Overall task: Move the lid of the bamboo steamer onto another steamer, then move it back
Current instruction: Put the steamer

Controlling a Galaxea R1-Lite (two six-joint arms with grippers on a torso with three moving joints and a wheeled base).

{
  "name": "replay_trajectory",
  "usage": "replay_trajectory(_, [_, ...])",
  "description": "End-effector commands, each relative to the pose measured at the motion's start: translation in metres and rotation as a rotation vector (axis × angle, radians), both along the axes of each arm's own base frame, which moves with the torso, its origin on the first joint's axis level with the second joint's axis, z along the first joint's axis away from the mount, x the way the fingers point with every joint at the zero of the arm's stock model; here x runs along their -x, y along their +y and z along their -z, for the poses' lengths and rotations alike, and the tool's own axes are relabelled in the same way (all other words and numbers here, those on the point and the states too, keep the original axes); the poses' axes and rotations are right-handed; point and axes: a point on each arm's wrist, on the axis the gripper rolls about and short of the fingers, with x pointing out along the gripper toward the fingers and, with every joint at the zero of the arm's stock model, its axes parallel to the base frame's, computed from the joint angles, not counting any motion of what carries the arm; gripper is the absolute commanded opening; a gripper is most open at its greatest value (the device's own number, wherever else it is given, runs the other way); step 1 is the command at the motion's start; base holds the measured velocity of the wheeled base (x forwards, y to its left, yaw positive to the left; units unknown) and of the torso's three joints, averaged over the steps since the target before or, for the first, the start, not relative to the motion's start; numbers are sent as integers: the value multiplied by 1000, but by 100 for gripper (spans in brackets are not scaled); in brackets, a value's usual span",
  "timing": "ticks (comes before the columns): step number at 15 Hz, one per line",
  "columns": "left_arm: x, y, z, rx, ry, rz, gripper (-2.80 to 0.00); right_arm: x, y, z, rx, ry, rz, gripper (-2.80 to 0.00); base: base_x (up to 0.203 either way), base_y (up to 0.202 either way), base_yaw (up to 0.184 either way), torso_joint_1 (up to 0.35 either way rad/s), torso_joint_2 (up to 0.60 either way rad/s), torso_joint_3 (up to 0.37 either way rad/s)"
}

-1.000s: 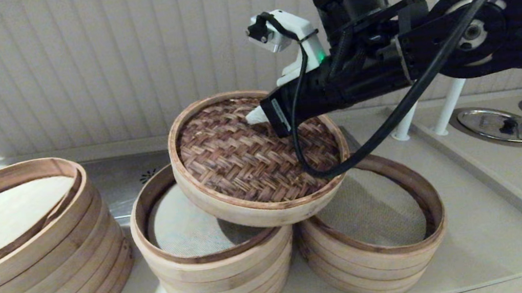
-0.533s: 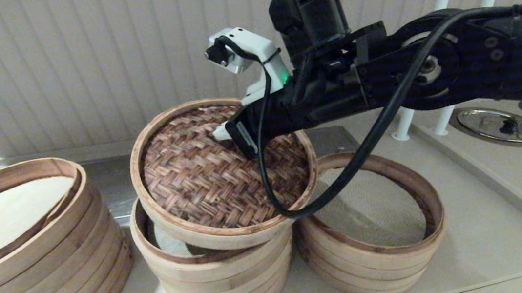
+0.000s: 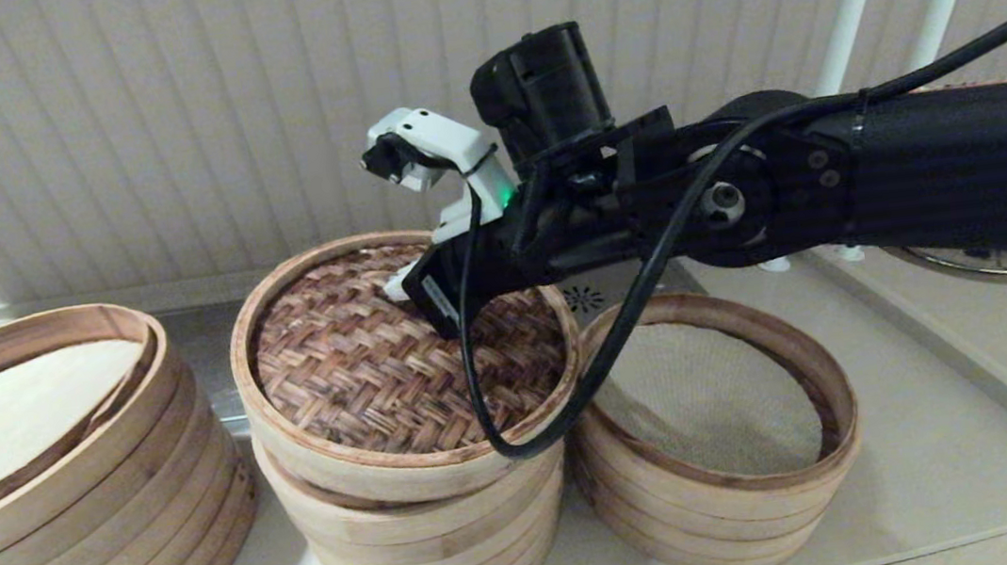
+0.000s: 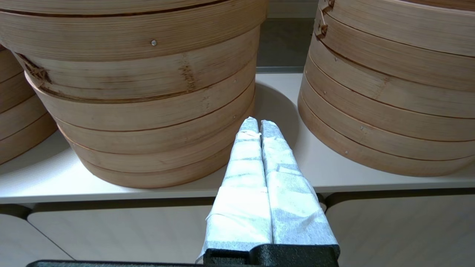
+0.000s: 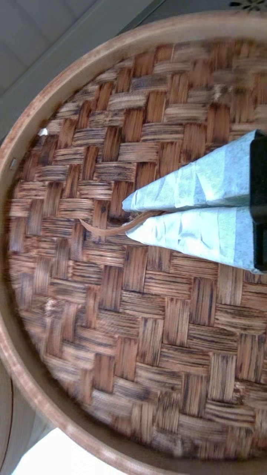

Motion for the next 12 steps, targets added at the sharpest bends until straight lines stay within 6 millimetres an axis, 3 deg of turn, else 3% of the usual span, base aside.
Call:
replay_trajectory(1, [0,0,0,0,1,0,-280,-6,4,10,17,7,-1,-280,0,0,0,0,0,0])
replay_trajectory(8, [0,0,0,-3,5,0,-280,-13,7,18,20,6,4,-280,0,0,0,0,0,0])
replay_trajectory(12, [0,0,0,-3,5,0,-280,-6,8,11,8,-6,-8,-280,0,0,0,0,0,0])
